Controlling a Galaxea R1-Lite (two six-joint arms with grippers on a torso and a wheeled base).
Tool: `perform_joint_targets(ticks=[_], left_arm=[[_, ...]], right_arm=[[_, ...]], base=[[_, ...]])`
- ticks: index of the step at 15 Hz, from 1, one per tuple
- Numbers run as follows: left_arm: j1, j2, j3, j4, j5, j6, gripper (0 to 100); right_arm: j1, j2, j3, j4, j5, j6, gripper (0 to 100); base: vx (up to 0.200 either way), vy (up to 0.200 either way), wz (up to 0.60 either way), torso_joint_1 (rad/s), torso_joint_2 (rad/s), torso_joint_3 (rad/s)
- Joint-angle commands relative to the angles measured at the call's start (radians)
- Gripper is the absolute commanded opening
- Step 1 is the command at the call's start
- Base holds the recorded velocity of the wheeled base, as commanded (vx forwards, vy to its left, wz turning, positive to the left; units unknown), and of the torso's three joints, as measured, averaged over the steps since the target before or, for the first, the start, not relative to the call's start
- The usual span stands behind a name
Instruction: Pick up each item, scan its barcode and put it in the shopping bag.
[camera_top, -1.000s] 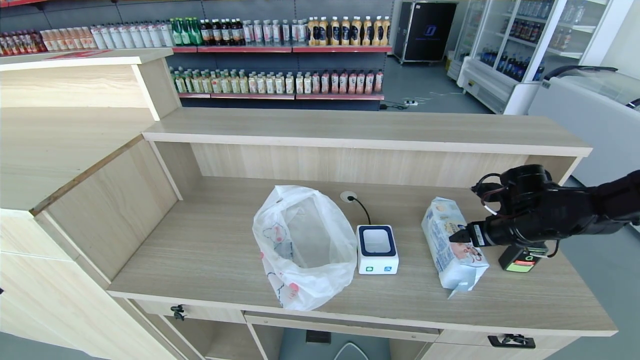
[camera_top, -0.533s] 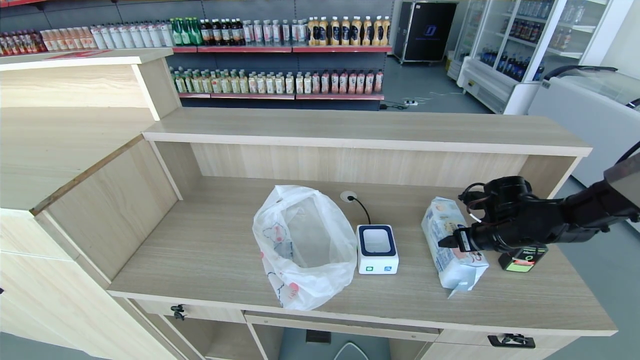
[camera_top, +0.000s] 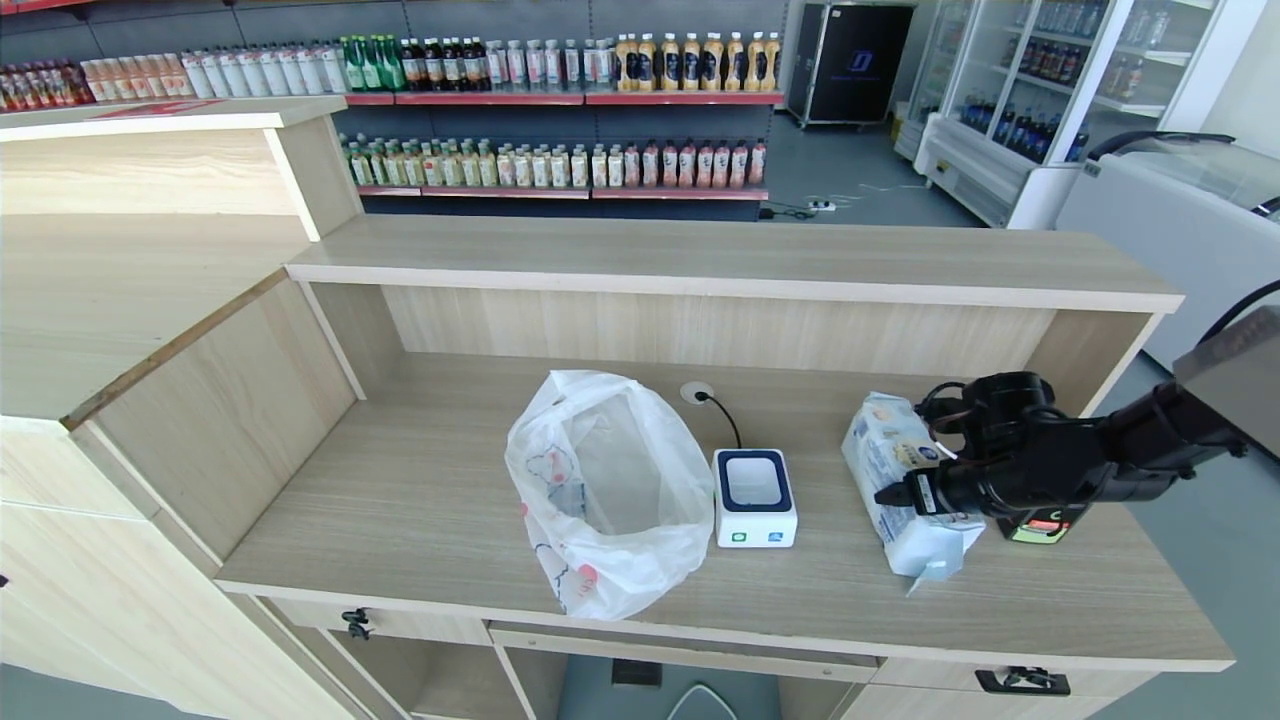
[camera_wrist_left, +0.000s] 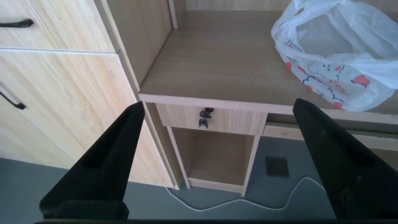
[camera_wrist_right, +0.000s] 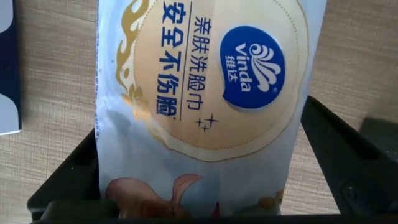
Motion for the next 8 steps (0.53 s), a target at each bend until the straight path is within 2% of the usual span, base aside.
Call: perform_joint_targets(ticks=[1,2,3,8], left_arm=[[0.000,0.000,0.000,0.000,0.001,0.000,100],[0.000,0.000,0.000,0.000,0.001,0.000,100],[0.000,0.000,0.000,0.000,0.001,0.000,100],[0.000,0.000,0.000,0.000,0.001,0.000,100]], right_arm=[[-0.001,0.013,0.006,-0.030,0.016,-0.001,100],[-0.001,0.013,0.011,-0.052,0.052,-0.001,100],[-0.013,0.010,0.013,-0.070,0.105,-0.010,0],[-0.014,-0.001,0.033,-0.073,0.109,-0.010,0]], base=[[0.000,0.000,0.00,0.000,0.00,0.000],[0.000,0.000,0.00,0.000,0.00,0.000],[0.000,0.000,0.00,0.000,0.00,0.000],[0.000,0.000,0.00,0.000,0.00,0.000]])
